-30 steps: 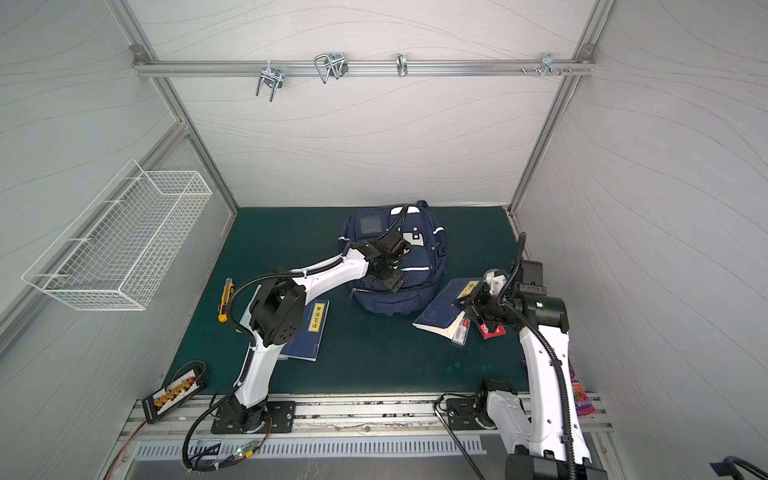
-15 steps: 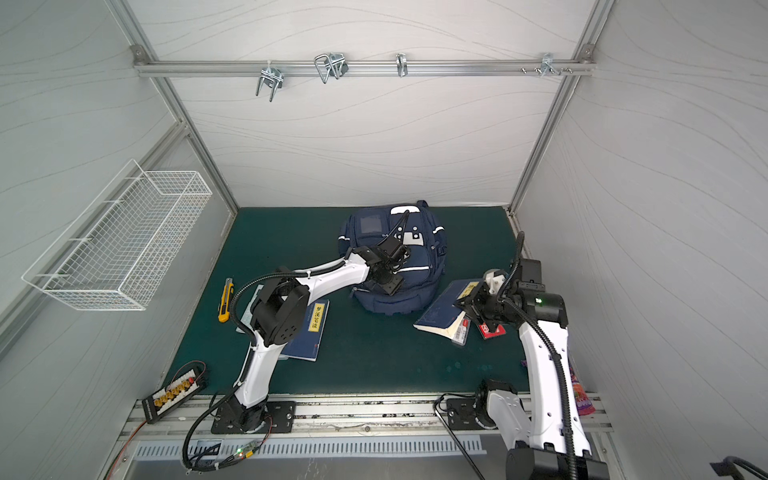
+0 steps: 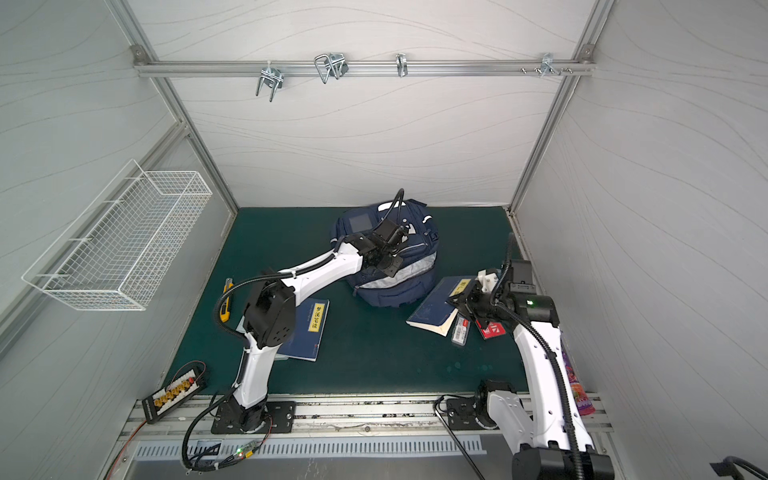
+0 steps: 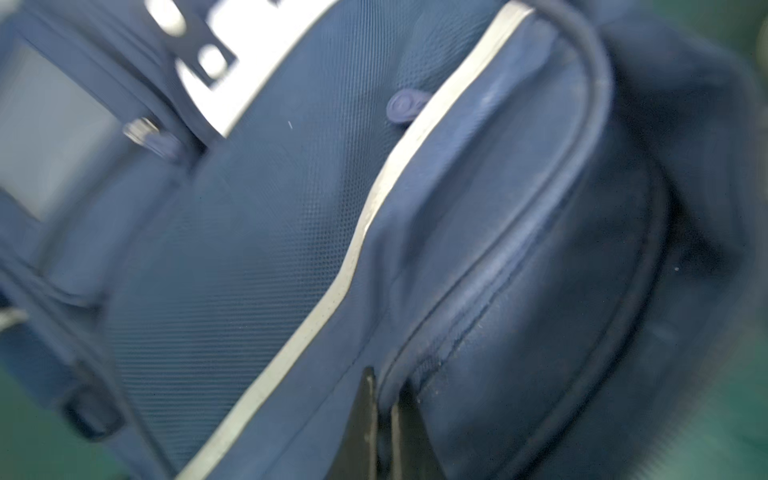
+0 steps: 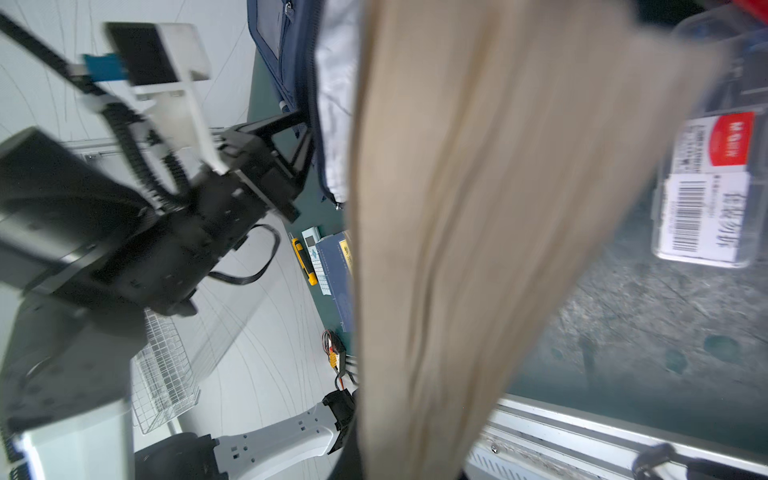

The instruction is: Pack the student bag

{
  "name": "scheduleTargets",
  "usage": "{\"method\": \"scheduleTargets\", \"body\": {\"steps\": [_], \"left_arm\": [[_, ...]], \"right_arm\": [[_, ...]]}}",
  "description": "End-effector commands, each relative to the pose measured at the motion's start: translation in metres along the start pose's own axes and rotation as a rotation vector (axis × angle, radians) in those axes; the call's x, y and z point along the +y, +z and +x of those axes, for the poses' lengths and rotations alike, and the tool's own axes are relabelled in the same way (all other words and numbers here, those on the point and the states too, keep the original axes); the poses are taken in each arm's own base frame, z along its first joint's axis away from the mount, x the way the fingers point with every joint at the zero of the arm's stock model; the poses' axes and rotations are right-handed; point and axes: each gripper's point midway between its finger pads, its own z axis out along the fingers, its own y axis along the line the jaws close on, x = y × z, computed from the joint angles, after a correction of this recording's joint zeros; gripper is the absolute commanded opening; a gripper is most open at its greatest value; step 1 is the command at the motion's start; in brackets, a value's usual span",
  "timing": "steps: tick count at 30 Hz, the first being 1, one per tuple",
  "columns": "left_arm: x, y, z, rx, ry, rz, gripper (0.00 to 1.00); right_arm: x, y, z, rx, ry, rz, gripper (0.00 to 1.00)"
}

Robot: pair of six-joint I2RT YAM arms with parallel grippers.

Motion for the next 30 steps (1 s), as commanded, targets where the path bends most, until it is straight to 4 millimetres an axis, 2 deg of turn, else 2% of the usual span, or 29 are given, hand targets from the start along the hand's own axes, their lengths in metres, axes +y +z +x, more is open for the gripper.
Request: {"method": "scheduleTargets", "body": {"steps": [1, 6, 9, 12, 16, 25, 28, 29, 30], "left_arm": [[-0.01, -0.078, -0.046, -0.178, -0.045, 0.1, 0.0], [-0.017, -0.115, -0.049, -0.218, -0.024, 0.169, 0.0], [-0.024, -0.121, -0.04, -0.215, -0.009, 0.225, 0.0], [-0.031, -0.132, -0.041, -0.25, -0.034, 0.301, 0.0], [-0.049, -0.156, -0.053, -0.321, -0.087, 0.467, 0.0], [-0.074, -0.194, -0.08, -0.386, -0.206, 0.744, 0.0], [-0.073, -0.202, -0.084, -0.404, -0.236, 0.802, 0.0], [-0.072, -0.202, -0.083, -0.404, -0.237, 0.801, 0.0], [-0.069, -0.202, -0.083, -0.408, -0.238, 0.793, 0.0]], "right_arm": [[0.036, 0.017, -0.016, -0.023, -0.089, -0.102, 0.0], [0.074, 0.035, -0.035, -0.044, -0.152, -0.261, 0.0], [0.088, 0.04, -0.045, -0.057, -0.169, -0.323, 0.0], [0.078, 0.059, -0.054, -0.054, -0.158, -0.256, 0.0], [0.071, 0.099, -0.063, -0.054, -0.134, -0.28, 0.0], [0.092, 0.178, -0.081, -0.097, -0.121, -0.321, 0.0], [0.096, 0.203, -0.08, -0.081, -0.125, -0.279, 0.0], [0.093, 0.21, -0.079, -0.078, -0.119, -0.247, 0.05], [0.091, 0.214, -0.078, -0.077, -0.117, -0.237, 0.14]]}}
